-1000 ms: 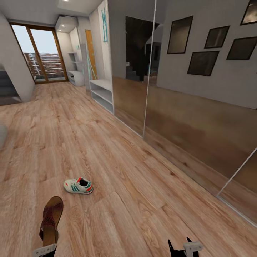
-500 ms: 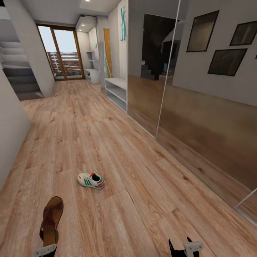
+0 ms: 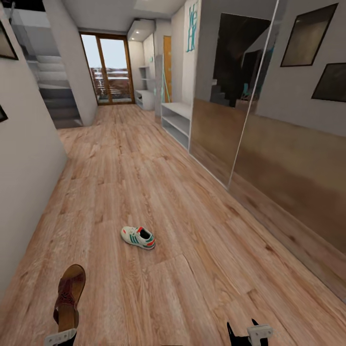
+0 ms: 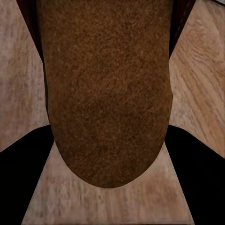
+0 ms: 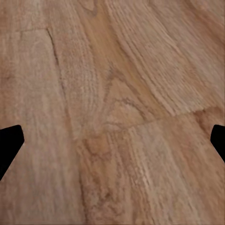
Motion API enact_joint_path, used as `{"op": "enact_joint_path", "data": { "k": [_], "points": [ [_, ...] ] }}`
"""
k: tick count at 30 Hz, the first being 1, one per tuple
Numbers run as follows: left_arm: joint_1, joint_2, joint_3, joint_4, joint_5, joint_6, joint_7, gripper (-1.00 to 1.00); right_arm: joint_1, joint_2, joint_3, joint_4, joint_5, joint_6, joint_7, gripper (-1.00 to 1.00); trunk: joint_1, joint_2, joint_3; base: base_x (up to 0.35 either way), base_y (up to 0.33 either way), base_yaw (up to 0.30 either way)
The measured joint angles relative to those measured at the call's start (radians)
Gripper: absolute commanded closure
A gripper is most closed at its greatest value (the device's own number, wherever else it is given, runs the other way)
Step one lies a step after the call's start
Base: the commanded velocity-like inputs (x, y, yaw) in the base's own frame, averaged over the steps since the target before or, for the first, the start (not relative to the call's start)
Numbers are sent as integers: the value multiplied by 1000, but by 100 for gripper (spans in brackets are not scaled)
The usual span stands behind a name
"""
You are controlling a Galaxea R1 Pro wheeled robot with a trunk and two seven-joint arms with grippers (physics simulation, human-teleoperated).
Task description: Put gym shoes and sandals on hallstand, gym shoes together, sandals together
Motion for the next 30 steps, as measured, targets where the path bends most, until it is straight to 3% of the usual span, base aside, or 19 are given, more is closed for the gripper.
{"op": "enact_joint_path", "data": {
  "k": [13,30],
  "points": [
    [0,0,1,0,-1,0,2,100,0,0,1,-1,2,0,1,-100,-1,0,-10,311,0,236],
    [0,0,1,0,-2,0,2,100,0,-13,4,3,10,-2,4,-100,-1,0,-12,337,0,12]
  ]
}}
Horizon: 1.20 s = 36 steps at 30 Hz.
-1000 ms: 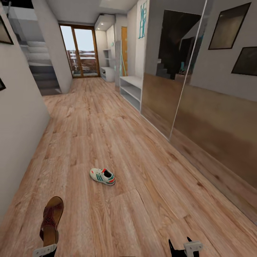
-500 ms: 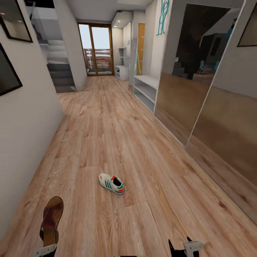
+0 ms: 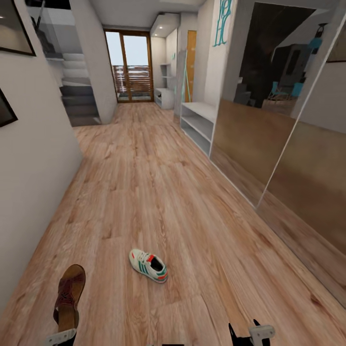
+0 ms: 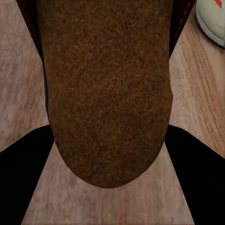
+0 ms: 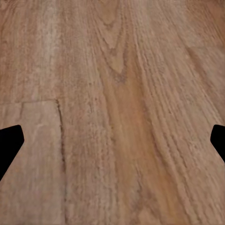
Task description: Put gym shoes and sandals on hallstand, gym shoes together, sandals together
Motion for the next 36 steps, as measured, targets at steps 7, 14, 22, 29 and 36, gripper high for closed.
{"op": "enact_joint_path", "data": {
  "k": [7,14,22,29,36],
  "points": [
    [0,0,0,0,0,0,0,100,0,-3,-2,-1,-1,0,1,-100,0,0,0,334,-13,0],
    [0,-1,0,0,0,0,0,100,0,-3,-2,-3,-2,0,-2,-100,0,0,0,272,-145,53],
    [0,0,1,0,1,0,0,100,0,-3,-2,-3,-2,0,-2,-100,0,0,0,240,-188,238],
    [0,0,0,0,1,0,0,100,0,-3,-2,-1,-2,0,-2,-100,0,0,0,228,-183,273],
    [0,0,1,-1,2,0,0,100,0,-3,-2,-1,-3,0,-2,-100,1,0,0,82,-57,267]
  ]
}}
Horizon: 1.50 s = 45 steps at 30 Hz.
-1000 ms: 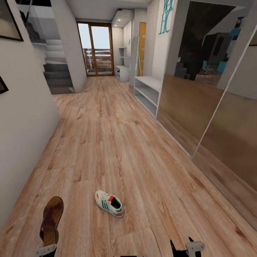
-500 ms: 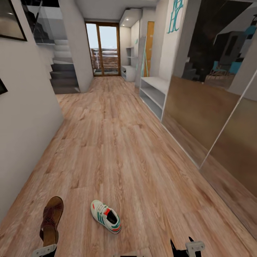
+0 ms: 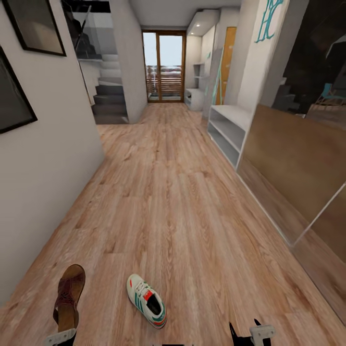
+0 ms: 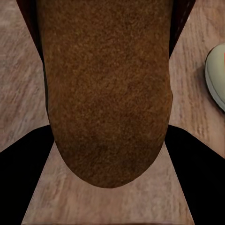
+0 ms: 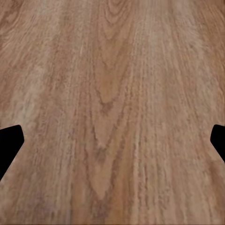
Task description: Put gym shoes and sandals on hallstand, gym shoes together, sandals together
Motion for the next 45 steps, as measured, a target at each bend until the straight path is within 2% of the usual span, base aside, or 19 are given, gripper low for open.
{"op": "enact_joint_path", "data": {
  "k": [9,12,13,14,16,17,18,19,20,24,26,32,45],
  "points": [
    [-7,-1,-3,-16,-4,8,0,100,0,5,2,-7,1,0,1,-100,0,0,0,8,-6,67],
    [-33,-3,-7,-19,-5,16,0,100,-1,15,3,-73,23,27,2,-100,0,0,0,0,0,3],
    [-54,-3,-8,-19,-6,18,0,100,-1,20,3,-123,41,70,3,-100,0,0,0,0,0,0],
    [-91,-1,-9,-18,-9,23,-1,100,-2,30,3,-226,77,195,4,-100,0,0,0,0,0,0],
    [-129,0,-11,-18,-10,36,-1,100,-1,43,1,-350,101,352,5,-100,0,0,0,0,0,0],
    [-175,-1,-14,-17,-29,79,-3,100,-2,66,3,-467,113,512,6,-100,0,0,0,0,0,0],
    [-246,-3,-18,-18,-71,141,-3,100,-7,89,7,-545,113,607,5,-100,0,0,0,0,0,0],
    [-255,-3,-9,-19,-78,154,-2,100,-9,94,7,-554,113,619,5,-100,0,0,0,0,0,0],
    [-266,-4,-14,-19,-100,166,-3,100,-12,100,8,-562,113,632,6,-100,0,0,0,0,0,0],
    [-284,-4,-9,-19,-120,179,-3,100,-16,103,8,-570,114,648,19,-100,0,0,0,0,0,0],
    [-289,-4,-10,-19,-124,181,-2,100,-17,103,8,-572,114,651,47,-100,0,0,0,0,0,0],
    [-292,-6,-8,-21,-127,183,-5,100,-18,99,0,-576,115,655,122,-100,0,0,-1,0,0,14],
    [-293,-7,-8,-19,-128,181,-12,100,-18,89,-4,-577,116,657,138,-100,0,0,-14,0,0,135]
  ]
}}
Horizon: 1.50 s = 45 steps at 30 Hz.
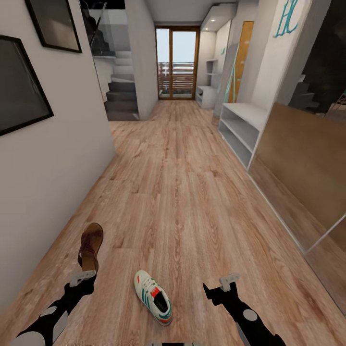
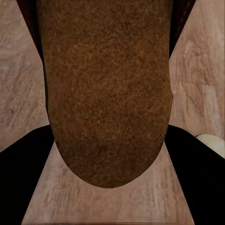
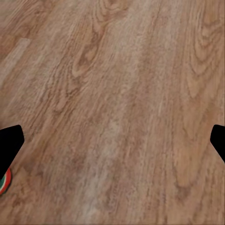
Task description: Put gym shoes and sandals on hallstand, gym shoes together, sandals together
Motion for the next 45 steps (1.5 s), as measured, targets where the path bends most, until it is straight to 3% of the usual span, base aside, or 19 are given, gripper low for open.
{"op": "enact_joint_path", "data": {
  "k": [13,23,38,41,45],
  "points": [
    [0,-14,-1,1,-2,0,-2,100,0,-2,3,1,0,-1,-2,-100,0,0,-16,23,6,161],
    [0,-16,-1,2,-2,0,-2,100,0,-2,3,2,-2,-1,-4,-100,0,0,-29,152,175,155],
    [-4,-20,-21,-4,-2,-2,-4,100,0,-3,0,-1,-2,-2,-4,-100,0,0,-32,10,16,16],
    [-13,-30,-32,-34,-1,1,-9,100,0,-3,0,-1,-2,-2,-4,-100,0,0,-32,0,0,0],
    [-18,-65,-39,-86,-3,7,-28,100,0,-3,0,-4,-3,-2,-3,-100,0,0,-32,0,0,0]
  ]
}}
